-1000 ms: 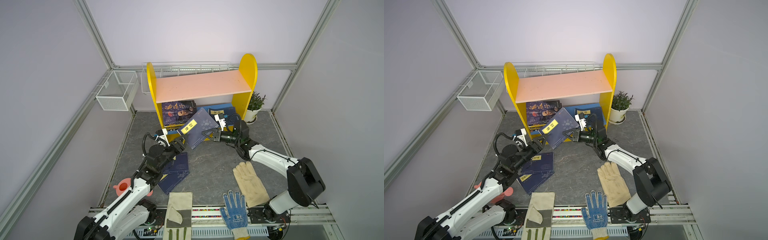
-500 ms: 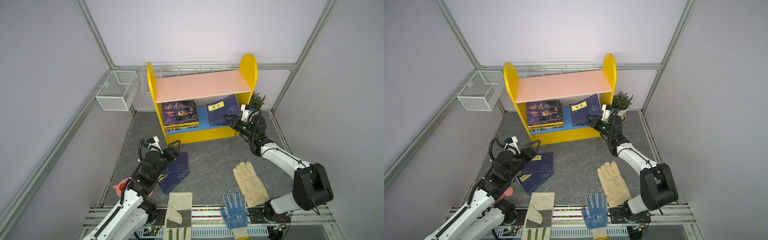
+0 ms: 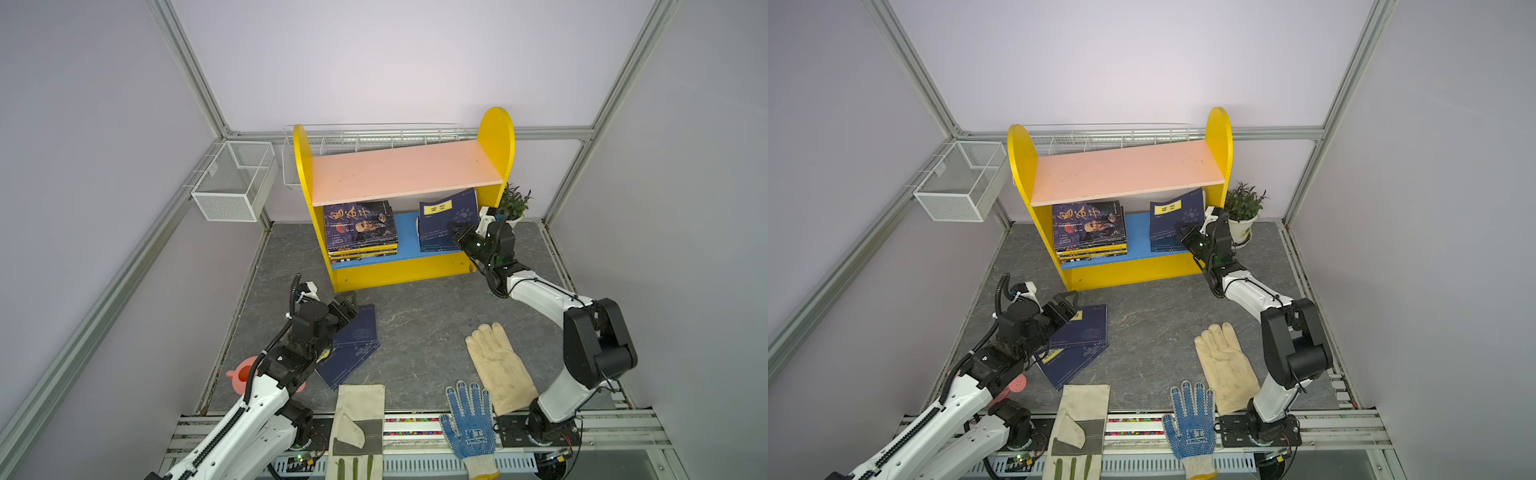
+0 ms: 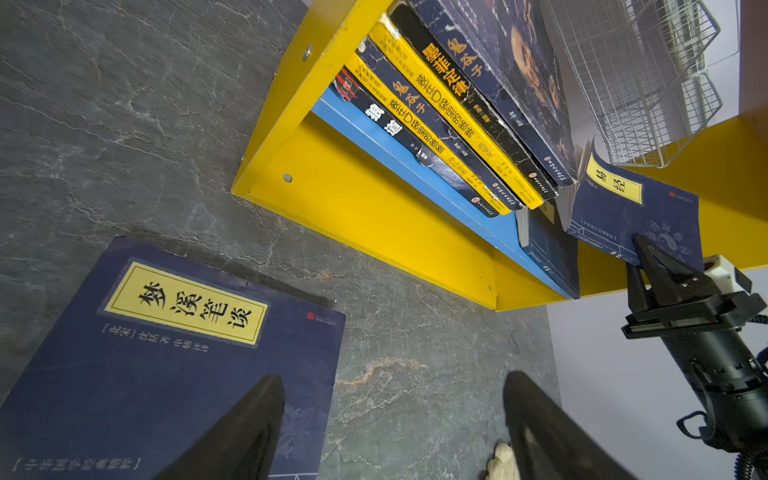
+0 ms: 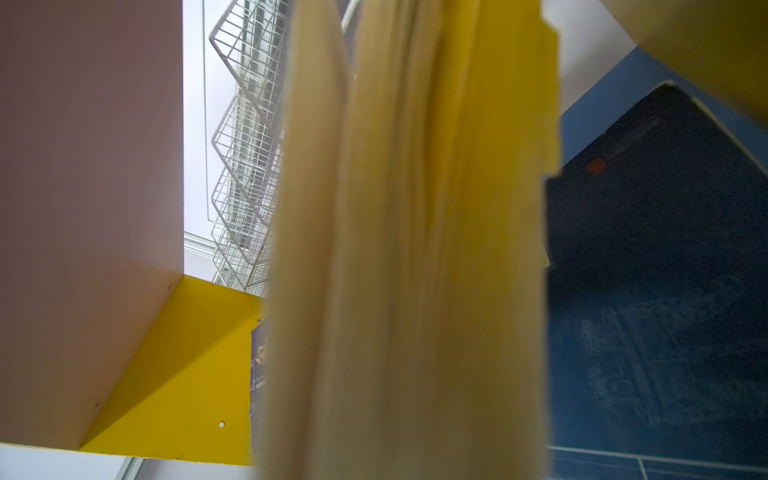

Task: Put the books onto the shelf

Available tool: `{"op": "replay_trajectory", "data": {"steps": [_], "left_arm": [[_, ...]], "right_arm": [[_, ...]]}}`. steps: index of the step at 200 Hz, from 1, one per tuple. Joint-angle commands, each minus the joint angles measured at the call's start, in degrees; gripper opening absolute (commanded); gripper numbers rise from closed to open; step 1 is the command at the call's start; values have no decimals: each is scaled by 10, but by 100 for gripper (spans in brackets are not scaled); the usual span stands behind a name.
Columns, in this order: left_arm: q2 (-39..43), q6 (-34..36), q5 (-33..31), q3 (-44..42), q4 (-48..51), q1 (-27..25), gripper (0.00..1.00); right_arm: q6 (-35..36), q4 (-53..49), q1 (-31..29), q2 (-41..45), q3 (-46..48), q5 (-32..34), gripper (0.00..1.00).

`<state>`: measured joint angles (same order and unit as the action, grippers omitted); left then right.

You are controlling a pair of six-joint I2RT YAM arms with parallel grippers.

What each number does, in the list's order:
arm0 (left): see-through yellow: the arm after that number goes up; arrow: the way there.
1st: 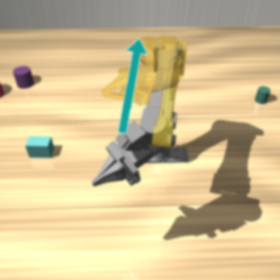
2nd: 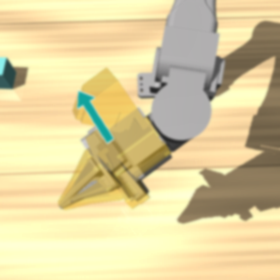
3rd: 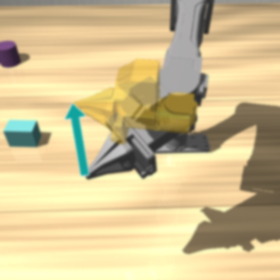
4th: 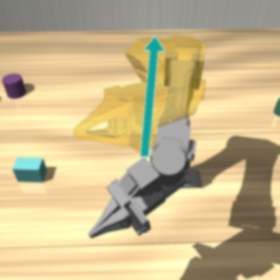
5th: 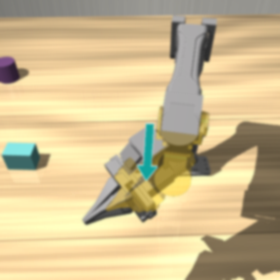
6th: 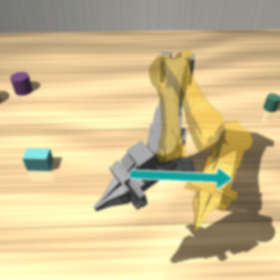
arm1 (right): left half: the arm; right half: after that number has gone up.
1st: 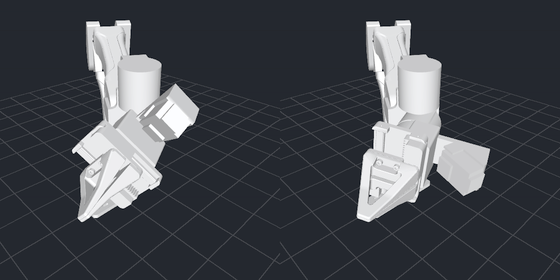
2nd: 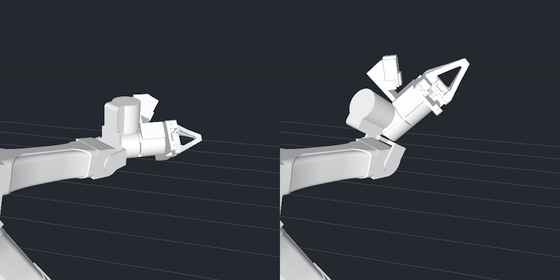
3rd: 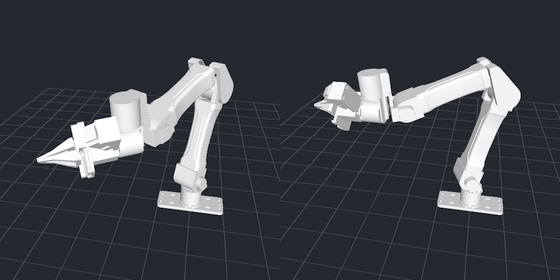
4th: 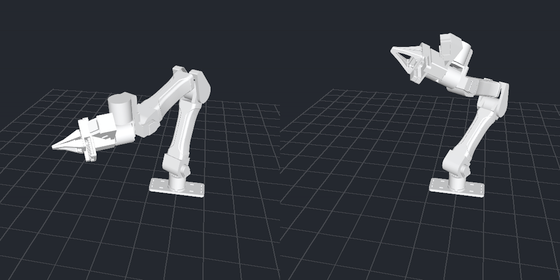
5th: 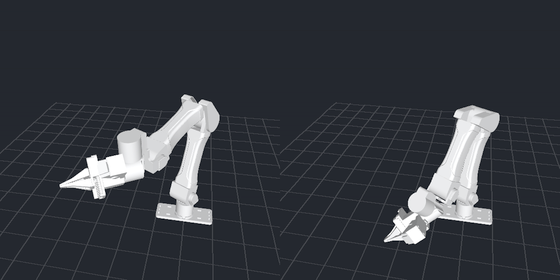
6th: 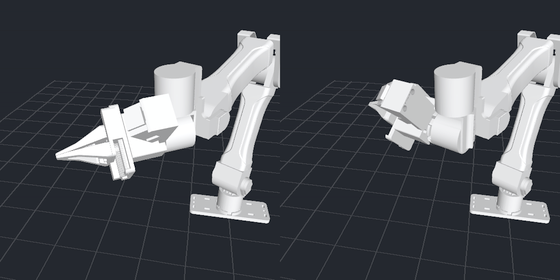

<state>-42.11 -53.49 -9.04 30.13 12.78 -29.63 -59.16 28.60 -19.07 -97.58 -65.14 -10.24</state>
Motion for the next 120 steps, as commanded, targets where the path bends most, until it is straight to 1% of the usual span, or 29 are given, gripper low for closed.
{"op": "replay_trajectory", "data": {"steps": [1, 25, 35, 42, 46, 64, 75, 93, 120], "left_arm": [[4, 6, -17, -4, 2, 1, 83], [-3, 14, -22, -3, -4, 1, 84], [-8, 18, -24, 1, -5, 1, 84], [-8, 23, -24, 4, -5, 1, 84], [-8, 25, -24, 6, -3, 1, 84], [-34, 38, -23, 21, 3, 1, 84], [-42, 48, -21, 31, 8, 1, 84], [-55, 62, -14, 47, 16, 2, 84], [-63, 62, -5, 53, 17, 2, 83]], "right_arm": [[-29, -15, 0, -17, -24, 1, 10], [-47, -25, 1, -31, -29, -10, 10], [-52, -41, 3, -34, -32, -12, 12], [-55, -54, 5, -36, -35, -11, 16], [-57, -65, 5, -36, -36, -11, 19], [-67, -93, 7, -36, -38, 1, 43], [-73, -117, 9, -34, -41, 8, 52], [-72, -157, 11, -27, -46, 19, 58], [-62, -230, 14, -10, -46, 52, 61]]}}
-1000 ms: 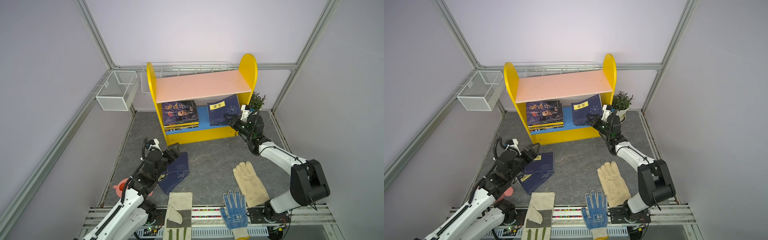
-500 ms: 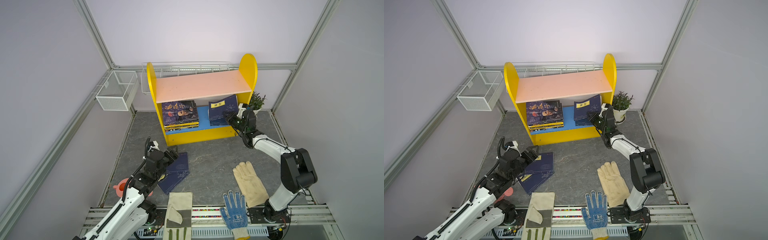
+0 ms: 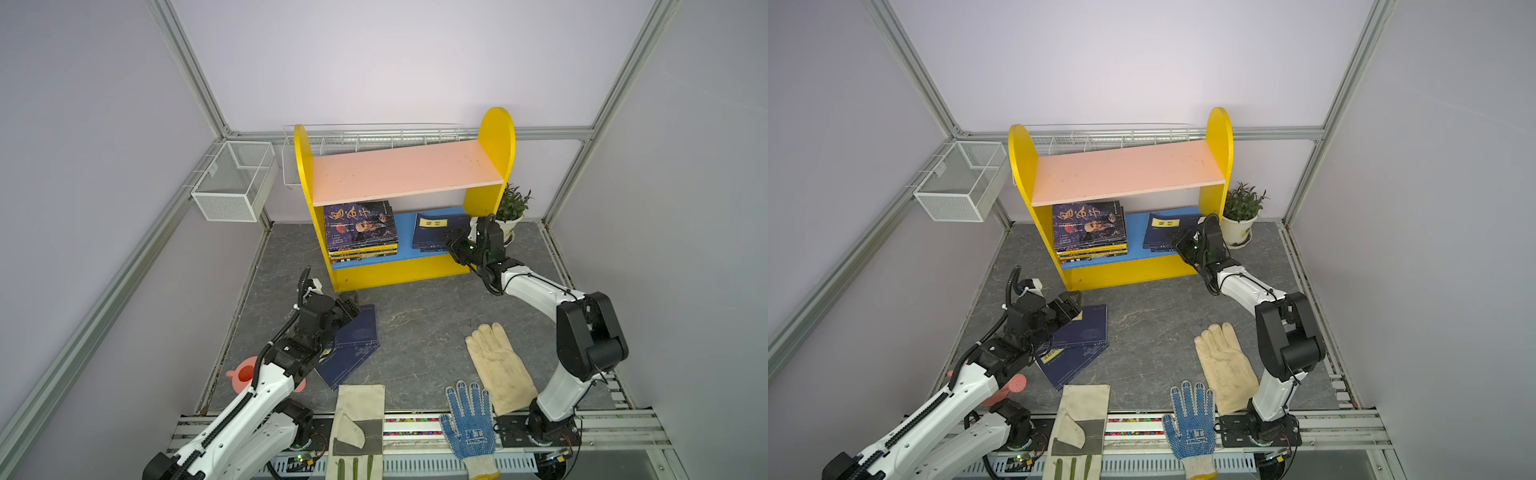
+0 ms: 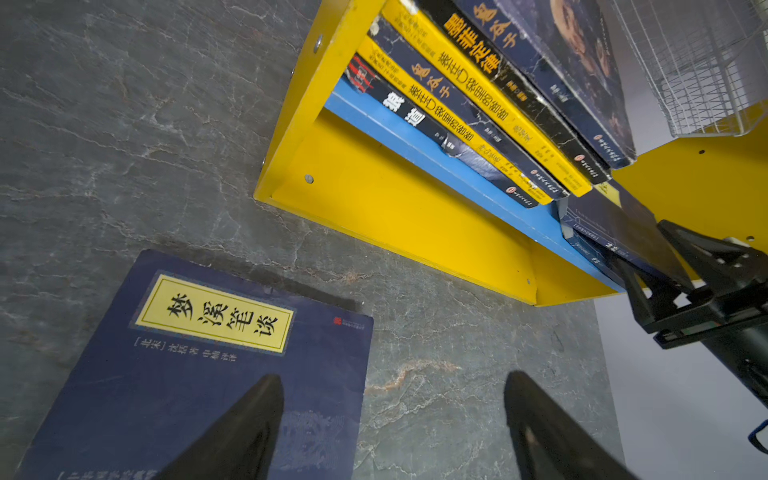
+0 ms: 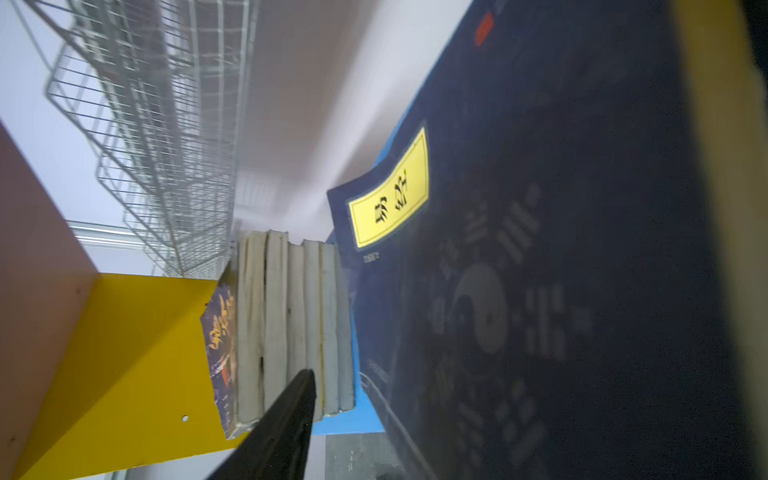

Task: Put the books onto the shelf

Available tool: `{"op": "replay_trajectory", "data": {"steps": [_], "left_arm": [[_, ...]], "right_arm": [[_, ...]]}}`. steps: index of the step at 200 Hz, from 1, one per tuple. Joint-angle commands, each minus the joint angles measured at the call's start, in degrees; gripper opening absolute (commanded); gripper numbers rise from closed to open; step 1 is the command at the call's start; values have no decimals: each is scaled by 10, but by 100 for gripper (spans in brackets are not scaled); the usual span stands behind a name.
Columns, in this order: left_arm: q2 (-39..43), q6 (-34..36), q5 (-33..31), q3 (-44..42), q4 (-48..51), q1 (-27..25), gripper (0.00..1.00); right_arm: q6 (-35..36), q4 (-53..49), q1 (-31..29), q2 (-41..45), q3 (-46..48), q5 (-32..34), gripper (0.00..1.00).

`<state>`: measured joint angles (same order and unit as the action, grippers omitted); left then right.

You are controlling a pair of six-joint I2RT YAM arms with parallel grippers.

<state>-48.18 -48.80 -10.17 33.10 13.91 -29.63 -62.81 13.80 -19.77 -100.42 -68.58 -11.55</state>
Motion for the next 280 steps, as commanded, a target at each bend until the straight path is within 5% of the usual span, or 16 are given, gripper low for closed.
{"op": "replay_trajectory", "data": {"steps": [1, 50, 144, 193, 239, 280], "left_arm": [[-2, 15, 6, 23, 6, 2, 83], [18, 2, 1, 6, -2, 2, 83], [-2, -4, 10, 8, -10, 2, 83], [-24, -3, 16, 10, -27, 2, 83], [-16, -3, 13, 10, -15, 2, 83], [5, -8, 2, 2, -3, 2, 83]], "right_arm": [[-25, -84, 20, 19, -12, 66, 61], [-8, -154, 43, 32, -10, 95, 65], [100, -179, 68, 61, -2, 19, 61], [145, -232, -11, 91, 23, 96, 48], [173, -261, -37, 32, -28, 125, 15], [191, -270, -31, -24, -94, 146, 12]]}}
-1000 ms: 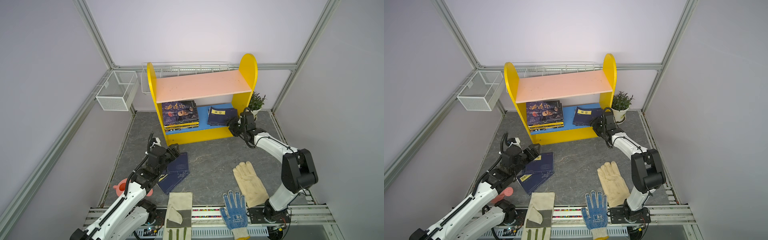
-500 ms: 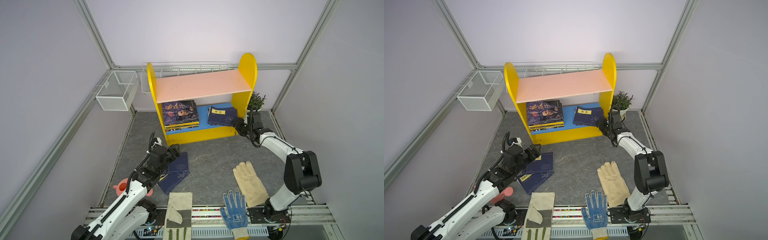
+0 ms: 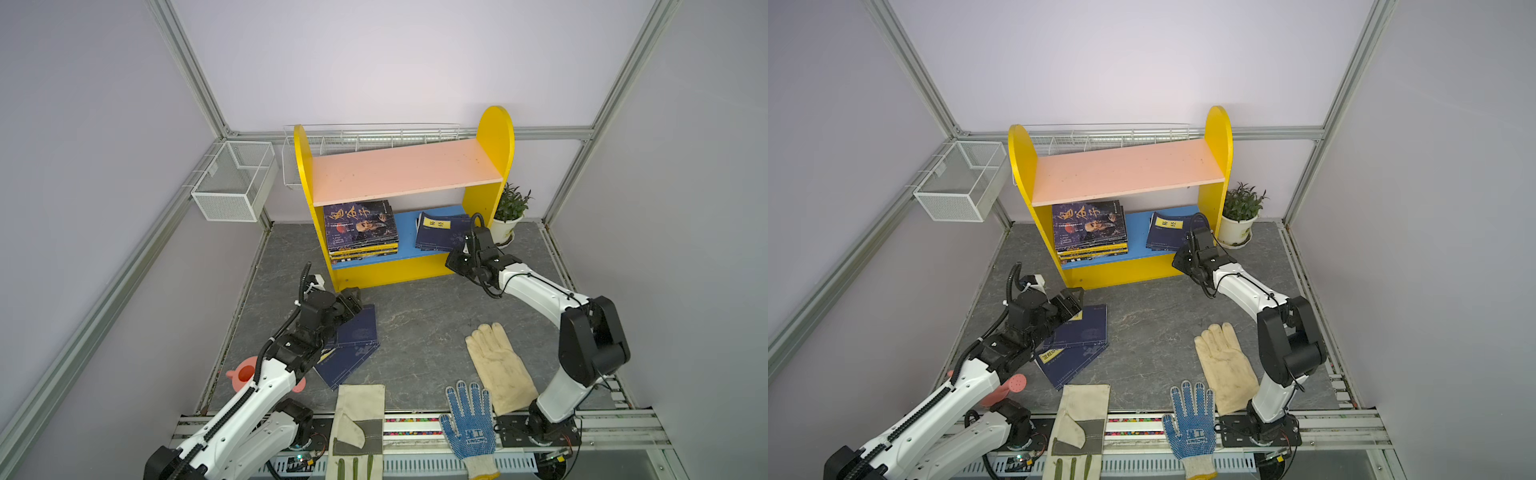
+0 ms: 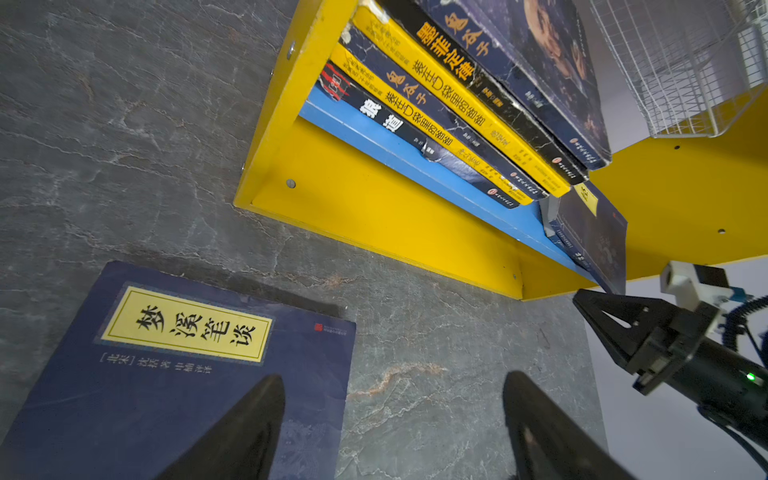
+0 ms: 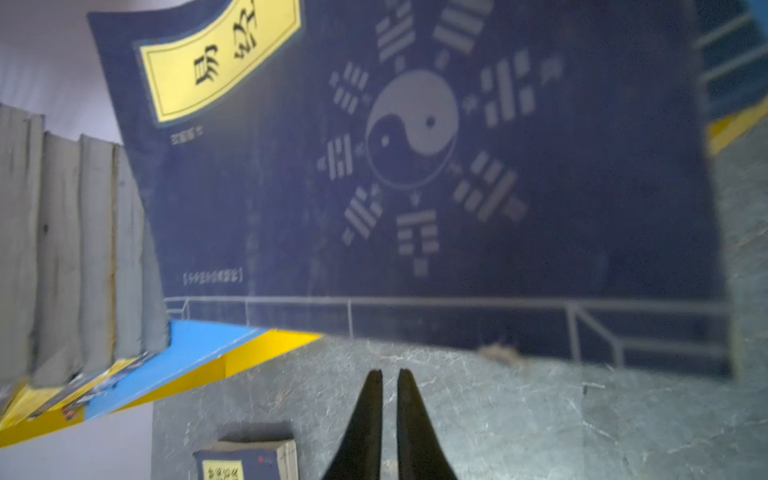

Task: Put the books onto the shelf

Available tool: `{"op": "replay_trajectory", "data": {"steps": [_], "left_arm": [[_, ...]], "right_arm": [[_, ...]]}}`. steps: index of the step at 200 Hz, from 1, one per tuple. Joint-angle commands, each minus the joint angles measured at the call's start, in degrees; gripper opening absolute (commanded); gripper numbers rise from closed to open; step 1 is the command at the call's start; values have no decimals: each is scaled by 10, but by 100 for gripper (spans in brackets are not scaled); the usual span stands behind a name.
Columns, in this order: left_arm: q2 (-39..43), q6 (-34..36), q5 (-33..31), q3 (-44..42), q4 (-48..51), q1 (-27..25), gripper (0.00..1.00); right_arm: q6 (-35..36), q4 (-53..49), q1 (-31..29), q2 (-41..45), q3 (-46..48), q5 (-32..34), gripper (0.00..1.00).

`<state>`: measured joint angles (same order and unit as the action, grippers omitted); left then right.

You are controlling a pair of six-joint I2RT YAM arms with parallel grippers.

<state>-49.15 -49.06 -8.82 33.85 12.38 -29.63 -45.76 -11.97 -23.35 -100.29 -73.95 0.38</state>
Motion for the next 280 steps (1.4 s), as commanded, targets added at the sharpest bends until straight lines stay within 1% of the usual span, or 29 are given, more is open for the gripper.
{"op": "replay_trajectory", "data": {"steps": [1, 21, 64, 112, 124, 143, 166, 176, 193, 223, 235, 253, 269, 280], "left_arm": [[15, -5, -12, -5, 13, 2, 83], [23, -6, -21, -6, 27, 2, 83], [35, -8, -29, -8, 36, 2, 83], [21, -5, -28, -1, 41, 2, 83], [18, -4, -37, 3, 55, 2, 83], [13, -17, -68, 10, 98, 6, 83], [5, -23, -75, 11, 141, 33, 83], [-2, -23, -73, 10, 161, 48, 83], [-21, -18, -45, -1, 176, 76, 83], [-54, -7, -36, -12, 190, 97, 84], [-67, -5, -36, -15, 190, 100, 84], [-87, -7, -35, -21, 186, 104, 84], [-103, -4, -35, -27, 176, 109, 84], [-114, -5, -34, -34, 169, 114, 84]], "right_arm": [[21, -14, 5, -26, -43, 28, 12], [25, -17, 11, -38, -63, 40, 12], [45, -34, 17, -38, -88, 100, 13], [36, -49, 26, -37, -91, 126, 18], [29, -42, 28, -28, -76, 133, 20], [17, -16, 29, -3, -36, 126, 25], [13, 21, 21, 52, 35, 125, 32], [21, 32, 11, 77, 64, 117, 38], [77, 54, -14, 108, 101, 74, 45], [241, 35, -85, 115, 117, -16, 56], [295, 12, -114, 102, 110, -66, 58], [352, -27, -153, 64, 84, -133, 61], [396, -63, -187, 19, 49, -174, 62], [430, -97, -213, -12, 19, -177, 62]]}}
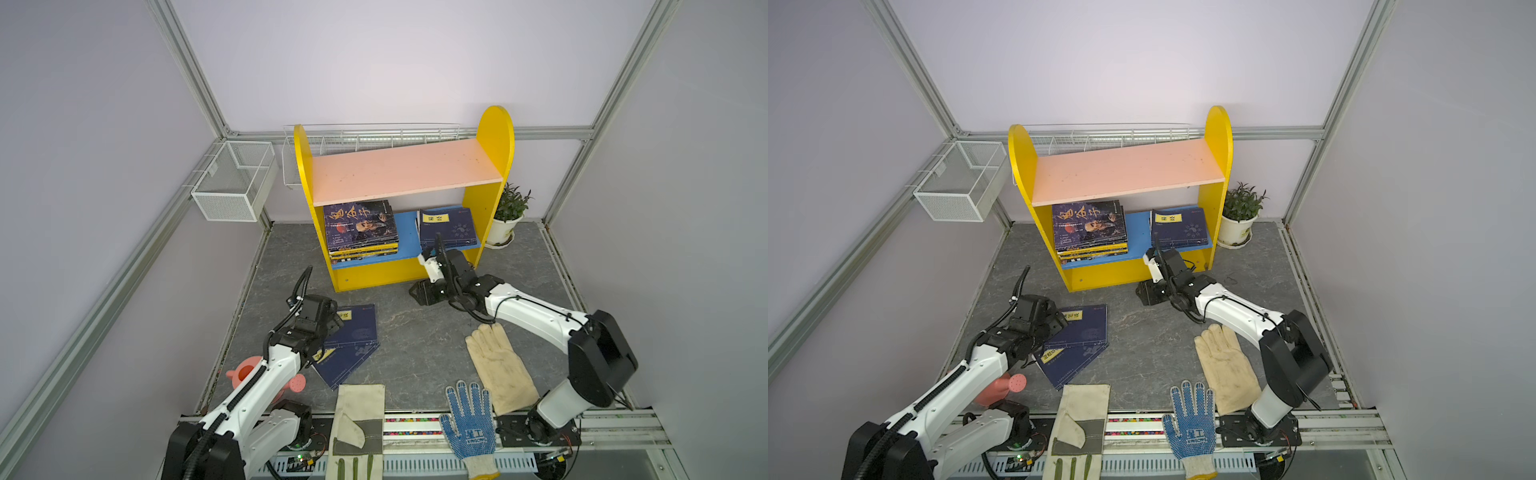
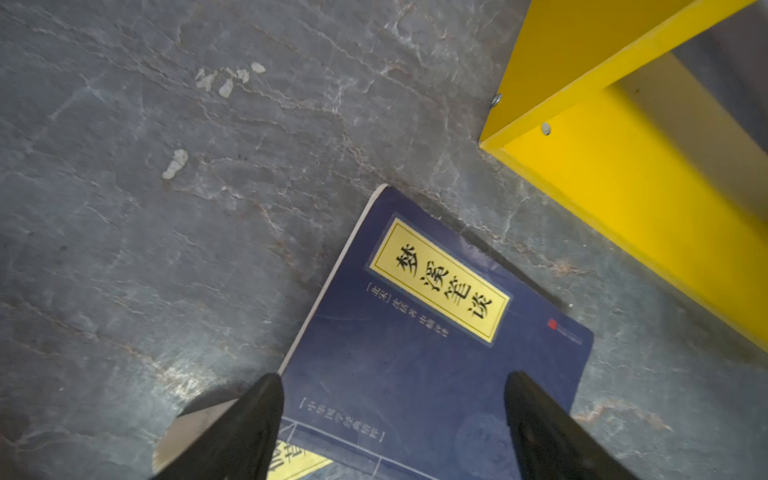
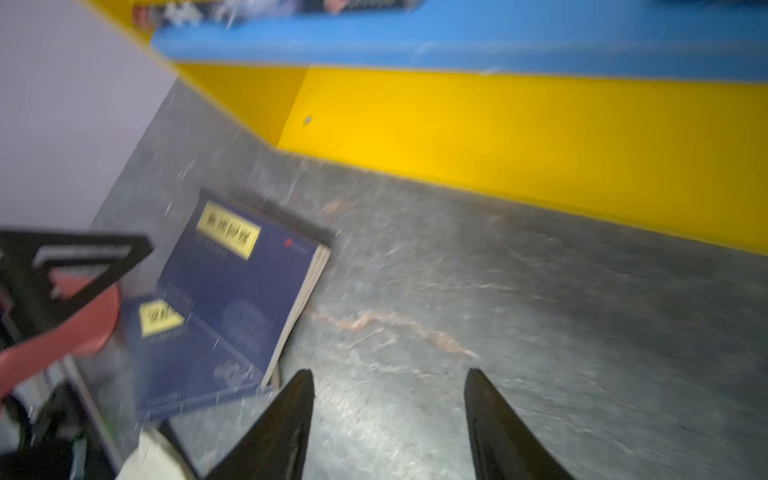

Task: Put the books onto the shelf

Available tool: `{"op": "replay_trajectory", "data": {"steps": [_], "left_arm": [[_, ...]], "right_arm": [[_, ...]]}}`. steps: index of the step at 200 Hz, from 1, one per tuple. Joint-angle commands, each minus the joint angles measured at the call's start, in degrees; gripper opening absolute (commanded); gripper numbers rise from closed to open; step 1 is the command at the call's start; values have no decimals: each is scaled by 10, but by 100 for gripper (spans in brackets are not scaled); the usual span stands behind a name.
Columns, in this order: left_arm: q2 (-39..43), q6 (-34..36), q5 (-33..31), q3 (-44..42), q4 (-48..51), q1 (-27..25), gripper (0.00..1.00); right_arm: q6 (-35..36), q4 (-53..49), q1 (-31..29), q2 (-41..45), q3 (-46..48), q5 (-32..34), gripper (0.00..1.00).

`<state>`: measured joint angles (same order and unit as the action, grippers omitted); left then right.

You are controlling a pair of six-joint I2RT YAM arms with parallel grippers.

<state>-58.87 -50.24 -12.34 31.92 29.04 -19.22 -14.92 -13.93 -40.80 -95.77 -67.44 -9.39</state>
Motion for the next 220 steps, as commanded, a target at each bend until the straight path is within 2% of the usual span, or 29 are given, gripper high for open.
{"op": "replay_trajectory", "data": {"steps": [1, 36, 67, 77, 114, 150, 193, 220], "left_arm": [[-18, 6, 2, -16, 2, 11, 84], [-50, 2, 25, -48, -33, 39, 84], [-73, 36, 52, -50, -61, 41, 82], [-84, 71, 77, -45, -66, 41, 80], [-121, 104, 113, -30, -42, 37, 72], [-121, 134, 111, -2, -22, -14, 61], [-152, 174, 126, 32, -12, -82, 57], [-182, 197, 122, 59, -11, -140, 56]], "right_arm": [[124, -81, -41, -61, -49, -79, 63], [184, -168, -87, -163, -139, -106, 64], [201, -175, -98, -212, -168, -129, 64], [204, -175, -97, -225, -175, -140, 64], [190, -159, -92, -265, -188, -181, 65], [163, -123, -79, -270, -183, -206, 65], [97, -42, -33, -227, -132, -220, 63], [54, 13, -1, -188, -92, -233, 57]]}}
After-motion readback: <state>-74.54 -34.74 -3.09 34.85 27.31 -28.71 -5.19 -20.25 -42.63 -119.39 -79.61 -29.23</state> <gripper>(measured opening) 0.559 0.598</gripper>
